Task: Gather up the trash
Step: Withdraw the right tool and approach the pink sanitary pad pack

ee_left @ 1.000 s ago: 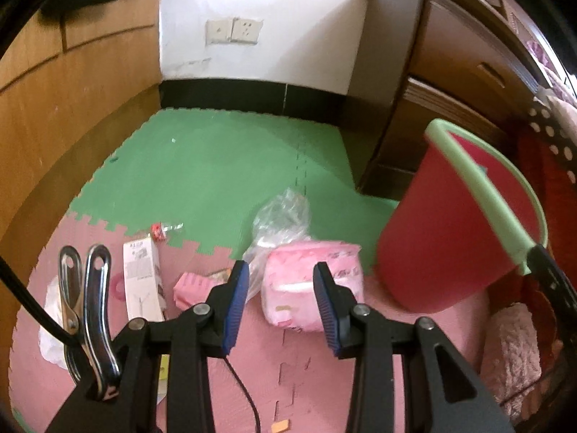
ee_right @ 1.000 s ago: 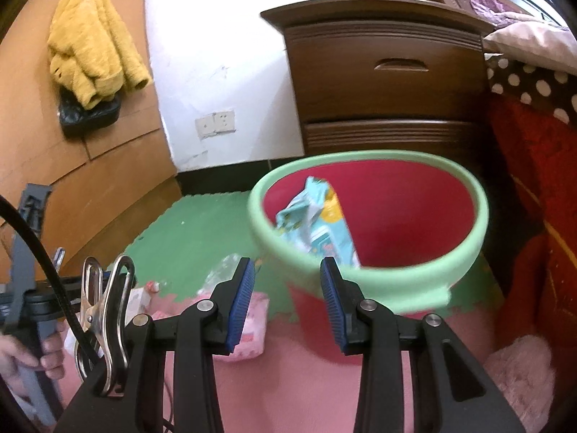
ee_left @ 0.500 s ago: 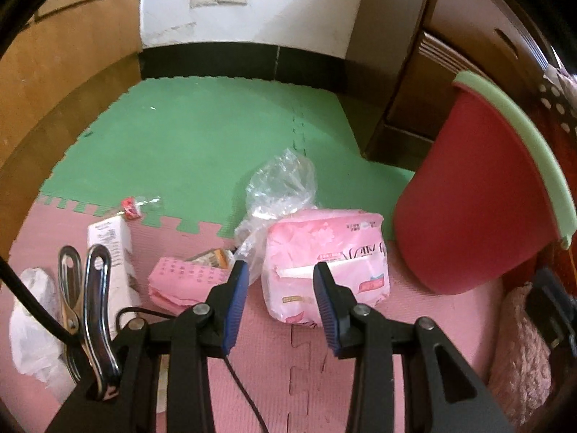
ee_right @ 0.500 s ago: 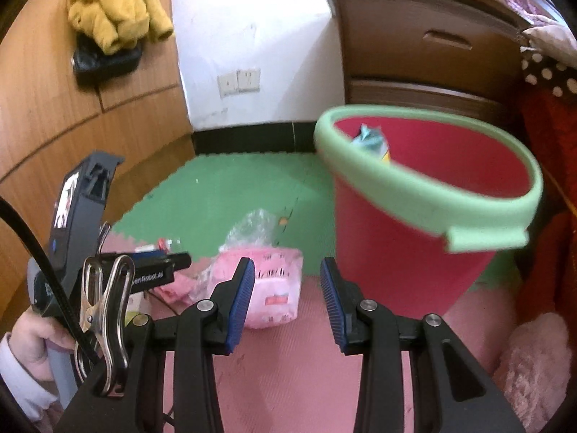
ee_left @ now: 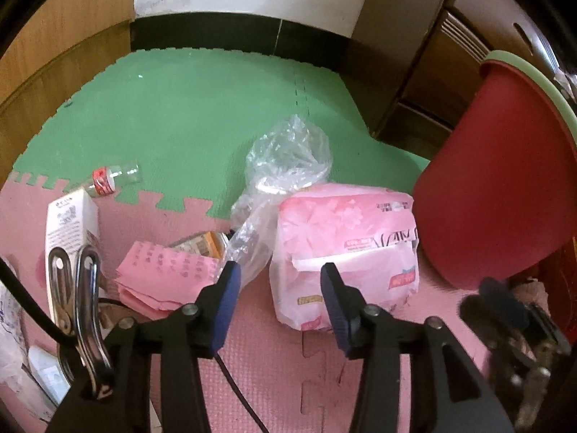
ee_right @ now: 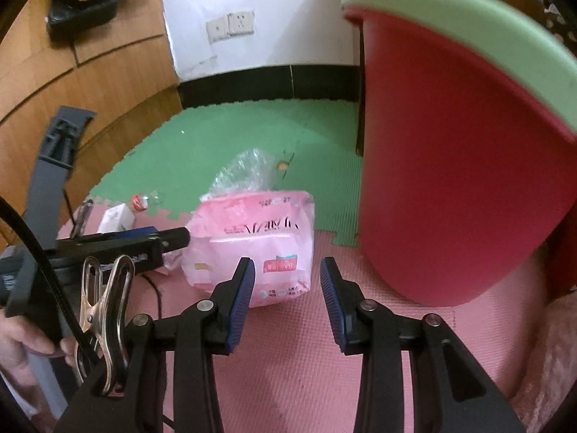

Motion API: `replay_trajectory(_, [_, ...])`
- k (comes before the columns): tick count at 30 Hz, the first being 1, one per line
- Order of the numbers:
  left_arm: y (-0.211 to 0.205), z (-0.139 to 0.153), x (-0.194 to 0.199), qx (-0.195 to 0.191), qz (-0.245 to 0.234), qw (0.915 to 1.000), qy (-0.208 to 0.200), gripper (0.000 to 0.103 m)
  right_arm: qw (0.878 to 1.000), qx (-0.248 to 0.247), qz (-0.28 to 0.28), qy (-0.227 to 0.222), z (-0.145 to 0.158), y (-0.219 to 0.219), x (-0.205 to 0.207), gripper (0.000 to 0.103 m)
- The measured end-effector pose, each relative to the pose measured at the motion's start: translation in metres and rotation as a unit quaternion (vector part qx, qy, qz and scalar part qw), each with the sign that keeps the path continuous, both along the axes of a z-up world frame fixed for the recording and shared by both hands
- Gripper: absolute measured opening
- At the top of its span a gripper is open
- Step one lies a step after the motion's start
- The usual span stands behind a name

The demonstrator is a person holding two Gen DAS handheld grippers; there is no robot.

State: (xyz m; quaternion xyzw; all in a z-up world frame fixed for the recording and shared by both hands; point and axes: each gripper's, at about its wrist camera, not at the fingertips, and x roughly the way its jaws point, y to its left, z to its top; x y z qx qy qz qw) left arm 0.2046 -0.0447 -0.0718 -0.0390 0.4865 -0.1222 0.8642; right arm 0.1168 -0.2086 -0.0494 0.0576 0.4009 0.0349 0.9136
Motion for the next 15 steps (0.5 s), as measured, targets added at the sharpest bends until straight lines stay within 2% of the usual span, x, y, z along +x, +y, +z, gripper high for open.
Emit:
replay_trajectory(5, [-0.002,-0.007,0.0,0.01,-0.004,0.9999,0.006,0.048,0.999,0.011,-0.006,0.035,-0.026,-0.002,0.022,0.039])
replay_trajectory(15, [0.001,-0.021,0.006,0.004,0.003,0.9997,0.024,0.048,0.995,0.056,-0.024,0.084,-0.063,-0.006,0.057,0.039])
